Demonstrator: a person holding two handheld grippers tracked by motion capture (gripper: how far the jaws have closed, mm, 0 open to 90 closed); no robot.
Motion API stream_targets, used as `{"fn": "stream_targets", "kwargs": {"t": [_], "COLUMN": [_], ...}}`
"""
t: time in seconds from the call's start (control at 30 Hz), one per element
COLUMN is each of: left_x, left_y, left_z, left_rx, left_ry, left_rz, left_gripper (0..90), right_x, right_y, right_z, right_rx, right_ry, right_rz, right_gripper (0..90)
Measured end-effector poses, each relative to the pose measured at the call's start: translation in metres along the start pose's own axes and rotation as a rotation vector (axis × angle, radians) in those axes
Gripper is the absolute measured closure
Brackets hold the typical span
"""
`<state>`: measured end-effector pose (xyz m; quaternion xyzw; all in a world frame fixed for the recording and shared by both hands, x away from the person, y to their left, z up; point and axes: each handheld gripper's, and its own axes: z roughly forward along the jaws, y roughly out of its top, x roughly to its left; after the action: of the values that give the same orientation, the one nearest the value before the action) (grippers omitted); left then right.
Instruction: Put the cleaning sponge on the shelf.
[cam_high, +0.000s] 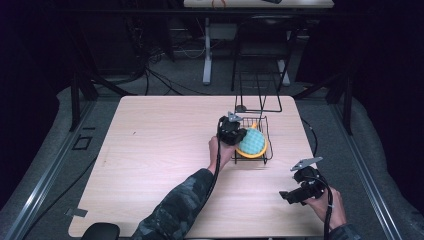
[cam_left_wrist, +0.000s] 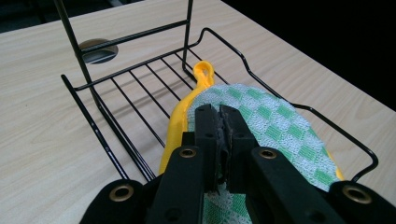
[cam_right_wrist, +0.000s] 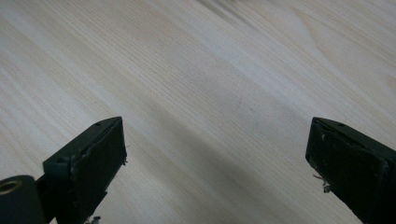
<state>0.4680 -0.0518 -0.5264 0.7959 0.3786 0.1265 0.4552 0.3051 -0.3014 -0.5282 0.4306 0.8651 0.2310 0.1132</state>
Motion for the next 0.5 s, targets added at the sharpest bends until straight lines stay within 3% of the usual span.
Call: {"fn": "stream_targets", "kwargs": {"t": [0.5], "left_x": [0.0017], "left_y": [0.0035], "left_z": [0.0102], "left_rx": [0.022], "left_ry": [-0.001], "left_rz": [0.003], "left_gripper": [83.1], "right_x": [-0.0001], "right_y": [-0.0003], "right_z": [0.0010], "right_rx": [-0.001], "right_ry": [0.006], "right_rz": [0.002], "right_gripper": [4.6]}}
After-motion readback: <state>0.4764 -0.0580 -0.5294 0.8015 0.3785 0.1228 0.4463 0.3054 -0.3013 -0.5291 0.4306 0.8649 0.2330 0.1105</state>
